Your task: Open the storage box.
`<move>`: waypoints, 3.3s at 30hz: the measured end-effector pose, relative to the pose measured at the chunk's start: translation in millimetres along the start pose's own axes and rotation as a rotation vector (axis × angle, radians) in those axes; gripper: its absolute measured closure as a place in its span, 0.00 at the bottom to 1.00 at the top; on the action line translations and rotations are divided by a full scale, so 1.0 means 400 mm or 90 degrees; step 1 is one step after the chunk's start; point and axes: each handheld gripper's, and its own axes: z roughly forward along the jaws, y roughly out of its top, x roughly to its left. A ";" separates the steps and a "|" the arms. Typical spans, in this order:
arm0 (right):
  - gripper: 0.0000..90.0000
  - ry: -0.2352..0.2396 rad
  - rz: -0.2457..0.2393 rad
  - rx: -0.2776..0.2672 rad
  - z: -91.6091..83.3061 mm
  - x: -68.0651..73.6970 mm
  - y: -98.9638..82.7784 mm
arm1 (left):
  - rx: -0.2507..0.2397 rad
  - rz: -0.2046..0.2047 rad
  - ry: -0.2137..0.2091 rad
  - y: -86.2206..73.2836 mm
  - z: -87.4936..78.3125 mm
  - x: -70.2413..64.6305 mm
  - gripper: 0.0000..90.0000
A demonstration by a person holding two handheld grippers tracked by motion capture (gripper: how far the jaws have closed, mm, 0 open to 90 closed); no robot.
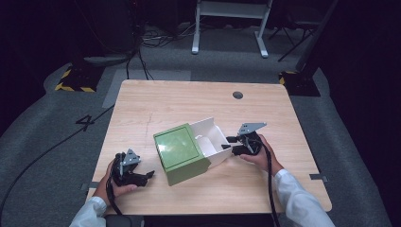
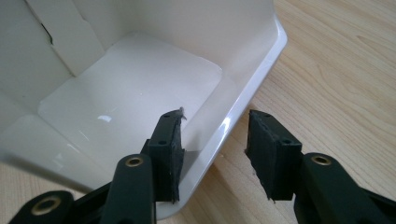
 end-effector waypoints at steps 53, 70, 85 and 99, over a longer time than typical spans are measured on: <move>0.41 -0.059 -0.021 -0.048 -0.153 -0.009 0.025 | 0.001 0.002 0.002 -0.001 -0.001 0.001 0.17; 0.31 -0.094 -0.058 -0.009 -0.219 0.013 -0.041 | 0.001 0.002 0.002 -0.001 -0.001 0.001 0.17; 0.24 -0.149 -0.034 0.055 -0.252 0.008 -0.174 | 0.001 0.001 0.002 -0.001 -0.001 0.001 0.17; 0.21 -0.159 0.056 0.058 -0.297 -0.021 -0.307 | 0.000 0.000 -0.002 -0.003 -0.002 0.003 0.17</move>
